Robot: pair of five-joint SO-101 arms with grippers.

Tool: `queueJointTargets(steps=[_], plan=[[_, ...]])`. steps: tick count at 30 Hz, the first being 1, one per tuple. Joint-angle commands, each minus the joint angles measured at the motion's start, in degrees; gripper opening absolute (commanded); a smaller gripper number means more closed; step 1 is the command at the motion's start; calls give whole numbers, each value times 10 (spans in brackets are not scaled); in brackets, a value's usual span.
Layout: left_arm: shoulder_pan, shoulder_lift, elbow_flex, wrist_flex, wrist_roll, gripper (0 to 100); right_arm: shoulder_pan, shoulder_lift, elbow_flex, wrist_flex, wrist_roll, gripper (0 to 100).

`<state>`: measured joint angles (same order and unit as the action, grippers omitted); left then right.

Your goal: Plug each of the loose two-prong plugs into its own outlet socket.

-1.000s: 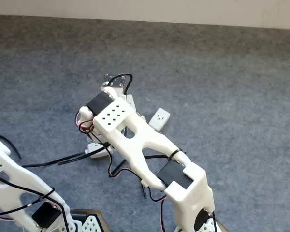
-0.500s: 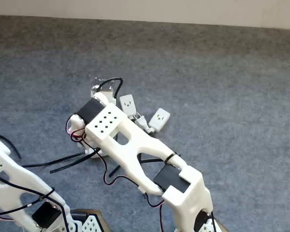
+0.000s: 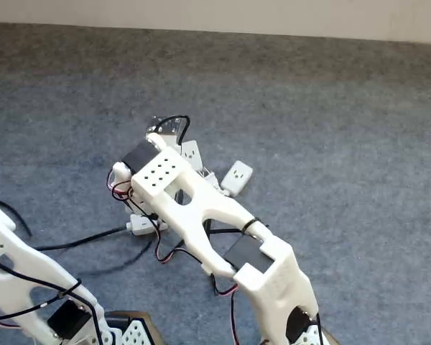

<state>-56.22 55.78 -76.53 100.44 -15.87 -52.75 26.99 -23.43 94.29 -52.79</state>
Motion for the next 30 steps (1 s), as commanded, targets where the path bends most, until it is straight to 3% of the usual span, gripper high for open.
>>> queueJointTargets(steps=[1,3,4,6,8,10,13,15,21,26,30], plan=[[4,-7,-17,-4,-4,404,10,-15,-20,1,-4,51],[5,-7,-17,-4,-4,404,21,-18,-21,26,19,54],[4,-7,-17,-4,-4,404,30,-25,-31,48,76,55],[2,-7,-18,-4,-4,404,58,-49,-35,70,295,51],[2,-7,-18,-4,-4,404,111,-80,51,65,526,45],[1,-7,-18,-4,-4,404,162,-103,131,34,606,44],[3,-7,-18,-4,-4,404,234,-123,211,-23,607,44],[8,-6,-17,-4,-2,404,239,-135,247,-65,550,47],[22,36,-22,-4,-2,404,123,-199,291,-138,406,49],[9,30,-22,-4,-11,404,-6,-293,356,-160,484,49],[20,17,-18,2,-70,404,-21,-370,464,-212,565,49]])
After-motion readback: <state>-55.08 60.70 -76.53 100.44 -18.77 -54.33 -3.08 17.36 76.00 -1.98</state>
